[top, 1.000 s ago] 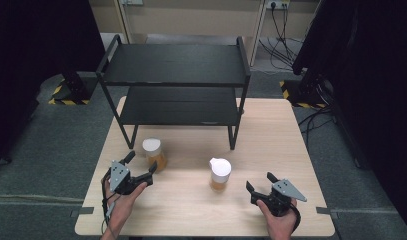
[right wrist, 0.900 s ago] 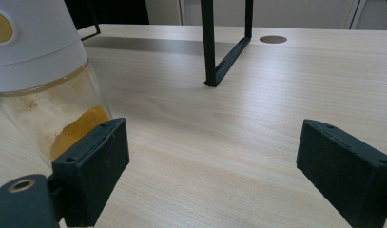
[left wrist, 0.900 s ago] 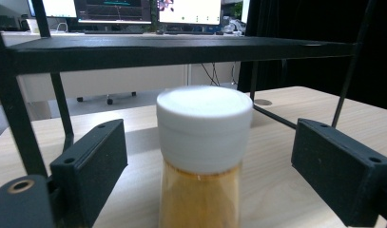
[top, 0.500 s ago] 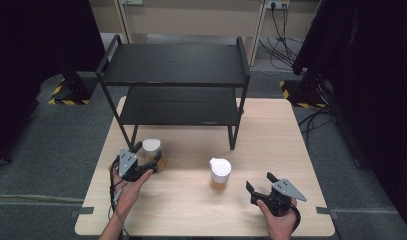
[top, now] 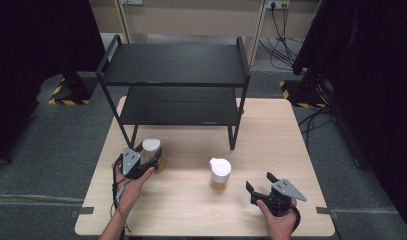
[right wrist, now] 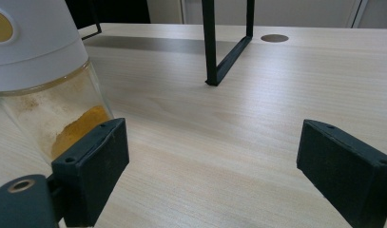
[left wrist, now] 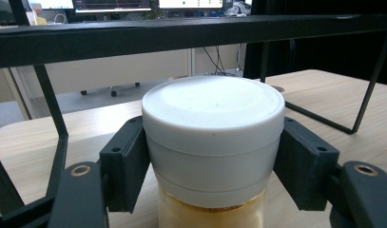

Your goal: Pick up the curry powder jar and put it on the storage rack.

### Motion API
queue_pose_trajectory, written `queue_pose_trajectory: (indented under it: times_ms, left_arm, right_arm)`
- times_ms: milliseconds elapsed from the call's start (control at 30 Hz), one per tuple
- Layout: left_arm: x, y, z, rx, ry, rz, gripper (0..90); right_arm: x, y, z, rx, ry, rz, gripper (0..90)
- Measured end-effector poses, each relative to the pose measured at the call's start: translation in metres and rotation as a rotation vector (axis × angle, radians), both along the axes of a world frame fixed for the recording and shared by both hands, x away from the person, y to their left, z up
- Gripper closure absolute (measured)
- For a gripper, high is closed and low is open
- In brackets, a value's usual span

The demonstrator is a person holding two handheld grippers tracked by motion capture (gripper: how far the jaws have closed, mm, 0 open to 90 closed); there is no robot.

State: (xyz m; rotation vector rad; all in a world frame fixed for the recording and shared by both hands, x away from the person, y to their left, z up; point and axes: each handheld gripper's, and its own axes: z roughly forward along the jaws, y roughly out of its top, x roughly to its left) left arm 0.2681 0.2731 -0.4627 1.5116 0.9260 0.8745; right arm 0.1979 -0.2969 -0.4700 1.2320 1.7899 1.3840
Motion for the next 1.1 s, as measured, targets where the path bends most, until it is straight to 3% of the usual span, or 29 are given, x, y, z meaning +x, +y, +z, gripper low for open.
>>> queue_pose_trajectory:
  times_ms: [367,567,767,1100]
  left_arm:
    - [-0.001,0.001,0.005,-0.006,0.021,0.002,33.4]
    - [-0.008,0.005,0.010,-0.057,0.017,0.001,33.4]
    - [-0.017,0.005,0.023,-0.092,-0.018,0.000,33.4]
    - [-0.028,0.002,0.050,-0.105,-0.103,0.004,33.5]
  right_arm:
    - [0.000,0.000,0.000,0.002,0.002,0.000,10.5]
    - [0.000,0.000,0.000,0.003,0.003,-0.001,10.5]
    - [0.000,0.000,0.000,0.003,0.000,-0.002,10.5]
    - [0.000,0.000,0.000,0.002,0.001,-0.003,10.5]
